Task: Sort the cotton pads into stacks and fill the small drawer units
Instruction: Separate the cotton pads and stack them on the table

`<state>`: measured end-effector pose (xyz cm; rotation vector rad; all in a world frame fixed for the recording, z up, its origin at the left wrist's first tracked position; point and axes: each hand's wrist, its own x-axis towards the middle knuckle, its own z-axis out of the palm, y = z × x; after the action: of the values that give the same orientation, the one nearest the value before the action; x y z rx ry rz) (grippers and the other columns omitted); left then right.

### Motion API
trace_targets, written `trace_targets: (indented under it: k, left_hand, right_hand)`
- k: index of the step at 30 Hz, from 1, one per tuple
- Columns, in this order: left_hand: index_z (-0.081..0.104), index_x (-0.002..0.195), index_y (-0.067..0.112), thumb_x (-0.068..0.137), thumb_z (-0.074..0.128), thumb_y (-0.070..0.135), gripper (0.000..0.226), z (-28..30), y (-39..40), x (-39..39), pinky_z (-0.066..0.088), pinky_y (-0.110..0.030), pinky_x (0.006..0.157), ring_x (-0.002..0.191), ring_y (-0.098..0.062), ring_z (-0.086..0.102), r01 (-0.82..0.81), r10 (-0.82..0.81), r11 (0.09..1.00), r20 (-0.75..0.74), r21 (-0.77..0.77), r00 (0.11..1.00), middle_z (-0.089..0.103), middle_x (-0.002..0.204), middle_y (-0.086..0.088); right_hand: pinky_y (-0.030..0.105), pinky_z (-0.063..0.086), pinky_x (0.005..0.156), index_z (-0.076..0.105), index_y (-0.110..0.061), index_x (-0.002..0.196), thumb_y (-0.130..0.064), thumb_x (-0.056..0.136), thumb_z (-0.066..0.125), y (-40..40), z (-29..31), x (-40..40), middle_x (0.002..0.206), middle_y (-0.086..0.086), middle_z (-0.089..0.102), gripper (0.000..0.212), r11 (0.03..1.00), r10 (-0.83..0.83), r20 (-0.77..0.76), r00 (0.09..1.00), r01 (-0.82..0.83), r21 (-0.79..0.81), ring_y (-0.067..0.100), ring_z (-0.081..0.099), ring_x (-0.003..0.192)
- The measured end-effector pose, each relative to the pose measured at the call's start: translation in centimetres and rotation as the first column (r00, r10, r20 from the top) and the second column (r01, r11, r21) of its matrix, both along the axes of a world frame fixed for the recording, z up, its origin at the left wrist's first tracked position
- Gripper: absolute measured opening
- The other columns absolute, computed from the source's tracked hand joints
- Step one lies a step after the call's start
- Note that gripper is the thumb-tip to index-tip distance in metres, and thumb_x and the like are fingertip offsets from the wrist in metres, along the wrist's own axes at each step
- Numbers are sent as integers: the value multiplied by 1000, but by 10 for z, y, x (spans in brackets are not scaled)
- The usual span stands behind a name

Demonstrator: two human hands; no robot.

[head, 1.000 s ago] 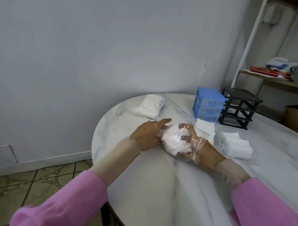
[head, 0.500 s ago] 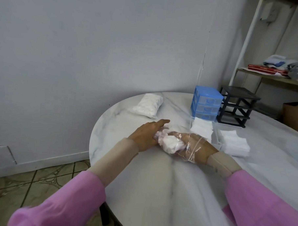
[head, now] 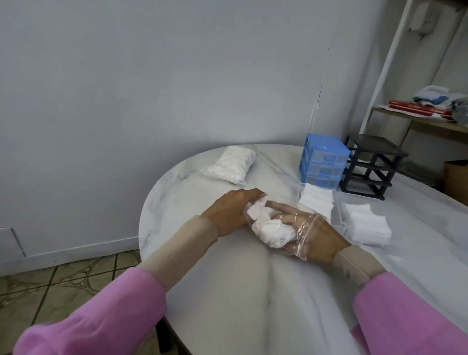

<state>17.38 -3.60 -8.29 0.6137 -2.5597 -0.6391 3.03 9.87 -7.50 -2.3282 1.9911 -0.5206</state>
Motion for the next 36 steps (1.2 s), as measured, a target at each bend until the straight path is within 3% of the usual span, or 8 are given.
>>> trace_targets:
  k: [4, 10, 14, 21, 25, 31, 33, 36]
  left_hand:
    - [48, 133, 15, 84, 59, 5, 51, 2, -3, -1, 41, -31, 93, 113, -24, 54, 9, -9, 1000, 48, -1, 999, 58, 128, -4]
    - [45, 135, 20, 83, 60, 9, 55, 0, -12, -1, 39, -34, 96, 118, -23, 50, -31, 38, 997, 93, -69, 995, 56, 130, -1]
    - [41, 136, 22, 87, 57, 15, 52, 3, -17, -3, 18, -28, 107, 126, -17, 44, -67, 105, 969, 150, -239, 983, 51, 134, 1]
    - [5, 149, 24, 87, 50, 6, 78, 1, 4, -7, -10, -43, 114, 143, -5, 4, -67, 219, 847, 230, -528, 948, 19, 154, 7]
    - [9, 148, 26, 83, 47, 0, 80, 4, 18, -13, -10, -41, 114, 143, -6, 9, -5, 170, 845, 261, -535, 950, 22, 153, 6]
    - [17, 146, 28, 91, 43, 6, 65, 11, -1, -2, -10, -46, 113, 144, -6, 5, -67, 259, 838, 287, -542, 922, 21, 153, 13]
    - [12, 148, 26, 89, 46, 6, 71, 13, 1, 0, -10, -47, 113, 144, -6, 1, -73, 259, 852, 296, -519, 919, 16, 155, 12]
    - [6, 149, 26, 80, 54, 5, 87, 12, 16, -2, -13, -47, 112, 144, -6, -3, -23, 188, 857, 271, -515, 944, 10, 156, 10]
  right_hand:
    - [11, 44, 91, 67, -12, 112, -38, 76, 65, -2, -17, -5, 122, -10, 57, 44, 996, 53, 137, 989, -43, -74, 5, 64, 100]
    - [26, 50, 85, 67, -16, 114, -37, 78, 59, -4, -20, -15, 125, -4, 59, 42, 988, 27, 55, 998, -18, -154, 11, 64, 102]
    - [15, 37, 80, 61, -20, 123, -20, 77, 67, 5, -14, -23, 133, -13, 51, 46, 983, -121, 56, 991, 128, -131, 12, 57, 110]
    - [31, 52, 75, 62, -26, 122, -46, 74, 53, 21, -19, -28, 128, -16, 56, 53, 953, -196, 53, 979, 203, -225, 13, 61, 104]
    - [24, 47, 76, 61, -29, 124, -56, 70, 44, 23, -16, -26, 129, -20, 54, 63, 959, -196, 56, 979, 204, -199, 9, 59, 106]
    - [0, 33, 70, 58, -28, 127, -45, 75, 48, 37, -13, -32, 127, -17, 57, 55, 963, -175, 98, 980, 191, -191, 3, 52, 108]
    - [3, 36, 74, 58, -27, 126, -51, 71, 42, 43, -12, -34, 126, -17, 57, 63, 968, -151, 130, 980, 173, -184, 1, 53, 107]
    - [27, 49, 79, 60, -26, 125, -51, 70, 42, 51, -10, -37, 123, -16, 59, 63, 967, -137, 162, 977, 168, -193, 6, 58, 105]
